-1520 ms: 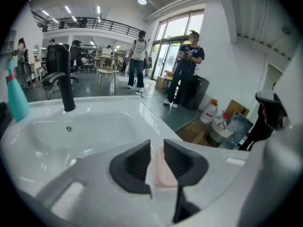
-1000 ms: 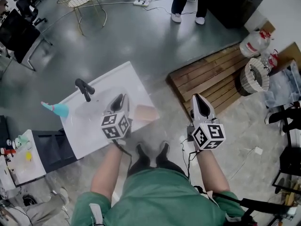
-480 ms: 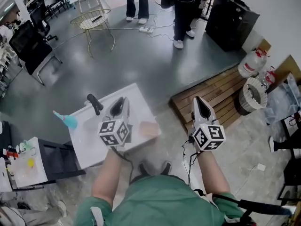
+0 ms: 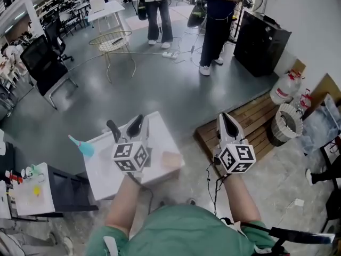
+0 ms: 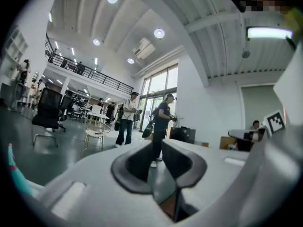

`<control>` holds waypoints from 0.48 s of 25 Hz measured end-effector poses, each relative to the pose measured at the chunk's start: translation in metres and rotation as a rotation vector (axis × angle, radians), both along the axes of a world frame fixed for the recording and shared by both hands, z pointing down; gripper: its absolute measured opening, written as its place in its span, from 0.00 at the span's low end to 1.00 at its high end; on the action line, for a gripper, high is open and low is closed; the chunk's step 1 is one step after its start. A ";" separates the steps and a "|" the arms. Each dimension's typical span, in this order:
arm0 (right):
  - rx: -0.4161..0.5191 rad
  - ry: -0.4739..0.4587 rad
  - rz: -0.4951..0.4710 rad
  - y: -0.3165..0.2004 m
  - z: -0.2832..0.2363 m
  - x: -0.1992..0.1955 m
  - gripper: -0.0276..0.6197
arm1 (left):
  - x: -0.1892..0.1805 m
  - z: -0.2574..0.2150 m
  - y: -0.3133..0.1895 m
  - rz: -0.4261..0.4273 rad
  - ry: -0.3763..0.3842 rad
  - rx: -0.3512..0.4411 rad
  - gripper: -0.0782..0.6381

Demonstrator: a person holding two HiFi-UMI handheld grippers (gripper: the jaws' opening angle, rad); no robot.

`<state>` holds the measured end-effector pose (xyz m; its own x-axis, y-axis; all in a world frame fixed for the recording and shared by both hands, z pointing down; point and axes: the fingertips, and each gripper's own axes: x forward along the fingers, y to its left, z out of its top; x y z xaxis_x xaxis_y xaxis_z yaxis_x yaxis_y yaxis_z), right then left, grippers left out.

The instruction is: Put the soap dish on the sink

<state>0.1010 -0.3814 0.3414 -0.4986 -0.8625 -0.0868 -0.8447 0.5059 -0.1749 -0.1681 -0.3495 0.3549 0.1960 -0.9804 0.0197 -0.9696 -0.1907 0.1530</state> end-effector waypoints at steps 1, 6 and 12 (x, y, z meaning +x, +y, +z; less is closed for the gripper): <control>0.008 -0.001 -0.001 0.000 -0.004 0.001 0.08 | 0.002 -0.004 0.001 0.001 0.000 0.008 0.19; 0.042 -0.002 -0.011 0.006 -0.017 -0.003 0.08 | 0.005 -0.020 0.006 0.018 0.031 0.042 0.19; 0.072 0.017 -0.023 0.011 -0.021 -0.014 0.08 | 0.001 -0.021 0.007 0.018 0.021 0.054 0.19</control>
